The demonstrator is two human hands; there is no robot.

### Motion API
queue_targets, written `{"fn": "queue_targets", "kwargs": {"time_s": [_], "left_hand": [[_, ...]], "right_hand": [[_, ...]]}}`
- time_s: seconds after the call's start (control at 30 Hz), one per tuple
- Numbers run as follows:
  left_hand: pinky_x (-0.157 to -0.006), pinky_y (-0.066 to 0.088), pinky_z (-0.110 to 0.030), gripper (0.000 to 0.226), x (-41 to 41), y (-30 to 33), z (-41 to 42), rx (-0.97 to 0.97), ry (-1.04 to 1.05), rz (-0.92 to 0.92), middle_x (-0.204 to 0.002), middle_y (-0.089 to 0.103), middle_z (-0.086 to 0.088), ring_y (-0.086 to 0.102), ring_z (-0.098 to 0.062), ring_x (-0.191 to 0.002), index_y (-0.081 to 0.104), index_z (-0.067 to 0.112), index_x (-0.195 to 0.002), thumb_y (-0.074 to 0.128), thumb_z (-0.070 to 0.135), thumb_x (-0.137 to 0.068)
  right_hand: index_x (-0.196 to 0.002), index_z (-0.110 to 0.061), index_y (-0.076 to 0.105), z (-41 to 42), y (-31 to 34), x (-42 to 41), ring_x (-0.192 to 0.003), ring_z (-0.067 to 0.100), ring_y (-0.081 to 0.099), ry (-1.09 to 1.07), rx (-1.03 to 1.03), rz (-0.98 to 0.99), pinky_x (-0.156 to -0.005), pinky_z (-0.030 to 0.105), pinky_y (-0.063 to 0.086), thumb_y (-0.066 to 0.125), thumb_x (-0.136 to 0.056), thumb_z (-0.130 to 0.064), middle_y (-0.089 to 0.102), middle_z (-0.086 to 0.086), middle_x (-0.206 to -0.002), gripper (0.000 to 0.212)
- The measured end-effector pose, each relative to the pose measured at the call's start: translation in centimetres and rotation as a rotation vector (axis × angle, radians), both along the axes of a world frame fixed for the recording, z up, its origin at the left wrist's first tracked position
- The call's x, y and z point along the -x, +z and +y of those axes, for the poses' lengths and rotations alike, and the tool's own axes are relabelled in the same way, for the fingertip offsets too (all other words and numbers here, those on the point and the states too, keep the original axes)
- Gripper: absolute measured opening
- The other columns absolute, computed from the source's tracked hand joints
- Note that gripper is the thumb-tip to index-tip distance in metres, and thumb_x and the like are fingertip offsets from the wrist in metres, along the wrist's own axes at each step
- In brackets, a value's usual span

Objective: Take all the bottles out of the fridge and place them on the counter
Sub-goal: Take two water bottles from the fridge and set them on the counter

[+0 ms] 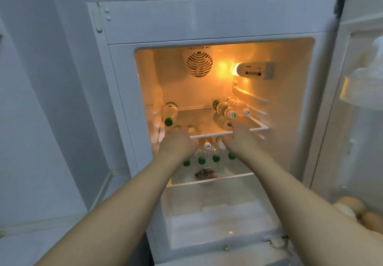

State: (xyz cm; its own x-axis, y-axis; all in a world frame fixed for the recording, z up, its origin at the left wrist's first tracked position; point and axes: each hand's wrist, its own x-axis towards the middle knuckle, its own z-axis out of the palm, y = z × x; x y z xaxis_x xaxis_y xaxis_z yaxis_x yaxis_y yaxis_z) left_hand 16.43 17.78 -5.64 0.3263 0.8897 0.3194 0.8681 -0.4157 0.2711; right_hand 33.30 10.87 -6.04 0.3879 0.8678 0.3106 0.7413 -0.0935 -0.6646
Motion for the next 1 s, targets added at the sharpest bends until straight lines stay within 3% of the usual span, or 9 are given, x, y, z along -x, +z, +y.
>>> {"fn": "queue_targets", "kwargs": {"time_s": [0.13,0.23,0.33,0.47,0.53,0.67,0.8,0.93,1.0], "left_hand": [[-0.052,0.038,-0.026,0.011,-1.7,0.9,3.8,0.087,0.073,-0.121,-0.079,0.059,-0.002,0.056,-0.015,-0.07,0.053,0.016,-0.083,0.05,0.024,-0.089],[-0.052,0.039,-0.026,0.008,-2.4,1.2,6.7,0.058,0.149,-0.139,-0.077,0.056,-0.001,0.054,-0.015,-0.068,0.055,0.014,-0.088,0.051,0.021,-0.091],[-0.066,0.047,-0.031,0.011,-2.9,1.3,8.9,0.054,0.201,-0.14,-0.089,0.057,-0.004,0.056,-0.02,-0.082,0.055,0.012,-0.097,0.05,0.02,-0.092],[-0.056,0.032,-0.025,0.012,-3.2,0.5,12.3,0.095,0.318,-0.138,-0.087,0.056,-0.002,0.051,-0.018,-0.08,0.052,0.014,-0.09,0.052,0.026,-0.091],[-0.059,0.038,-0.028,0.013,-3.6,0.3,13.5,0.099,0.349,-0.121,-0.085,0.058,-0.003,0.055,-0.021,-0.081,0.054,0.013,-0.085,0.053,0.025,-0.09],[-0.073,0.047,-0.032,0.024,-4.7,-0.1,15.9,0.056,0.363,0.043,-0.098,0.062,-0.009,0.062,-0.028,-0.098,0.063,0.009,-0.097,0.047,0.026,-0.094],[-0.07,0.044,-0.032,0.037,-5.1,-1.8,17.8,-0.041,0.378,0.216,-0.11,0.066,-0.012,0.064,-0.027,-0.1,0.066,0.006,-0.11,0.038,0.029,-0.101],[-0.057,0.044,-0.029,0.045,-5.1,-3.6,18.5,-0.155,0.478,0.072,-0.1,0.066,-0.012,0.067,-0.026,-0.086,0.059,0.006,-0.107,0.037,0.044,-0.1],[-0.054,0.042,-0.028,0.047,-5.2,-4.0,19.1,-0.179,0.488,0.049,-0.095,0.067,-0.01,0.066,-0.025,-0.08,0.059,0.006,-0.104,0.037,0.047,-0.099]], "right_hand": [[-0.139,-0.009,0.041,4.7,-0.3,-2.7,-0.119,0.029,0.05,-0.036,0.016,-0.019,-0.098,0.04,0.045,0.052,-0.09,-0.022,0.045,0.012,-0.139,0.052],[-0.134,-0.005,0.044,8.1,-0.4,-4.5,-0.117,0.032,0.05,-0.098,0.001,-0.086,-0.093,0.041,0.045,0.05,-0.089,-0.023,0.05,0.016,-0.132,0.048],[-0.133,-0.005,0.04,10.8,-0.4,-6.0,-0.113,0.034,0.052,-0.141,0.017,-0.117,-0.091,0.043,0.047,0.052,-0.089,-0.026,0.049,0.016,-0.13,0.05],[-0.139,-0.006,0.033,14.1,-0.6,-7.5,-0.115,0.035,0.052,-0.179,0.088,-0.135,-0.093,0.046,0.049,0.052,-0.09,-0.031,0.045,0.016,-0.136,0.058],[-0.141,-0.006,0.032,15.2,-0.9,-8.2,-0.116,0.034,0.053,-0.197,0.129,-0.161,-0.093,0.045,0.049,0.052,-0.091,-0.034,0.045,0.015,-0.137,0.06],[-0.133,-0.007,0.041,17.8,-1.6,-9.2,-0.109,0.03,0.057,-0.228,0.163,-0.259,-0.088,0.041,0.051,0.047,-0.094,-0.038,0.058,0.013,-0.123,0.05],[-0.13,-0.001,0.04,20.1,-2.3,-10.0,-0.106,0.034,0.057,-0.296,0.165,-0.299,-0.079,0.038,0.047,0.043,-0.097,-0.031,0.061,0.016,-0.118,0.045],[-0.144,0.002,0.027,21.1,-2.9,-10.0,-0.1,0.031,0.063,-0.315,0.177,-0.376,-0.073,0.038,0.051,0.04,-0.101,-0.033,0.065,0.012,-0.114,0.058],[-0.138,0.002,0.036,21.3,-3.2,-10.4,-0.094,0.03,0.065,-0.328,0.17,-0.418,-0.066,0.035,0.05,0.043,-0.1,-0.033,0.067,0.011,-0.108,0.052]]}}
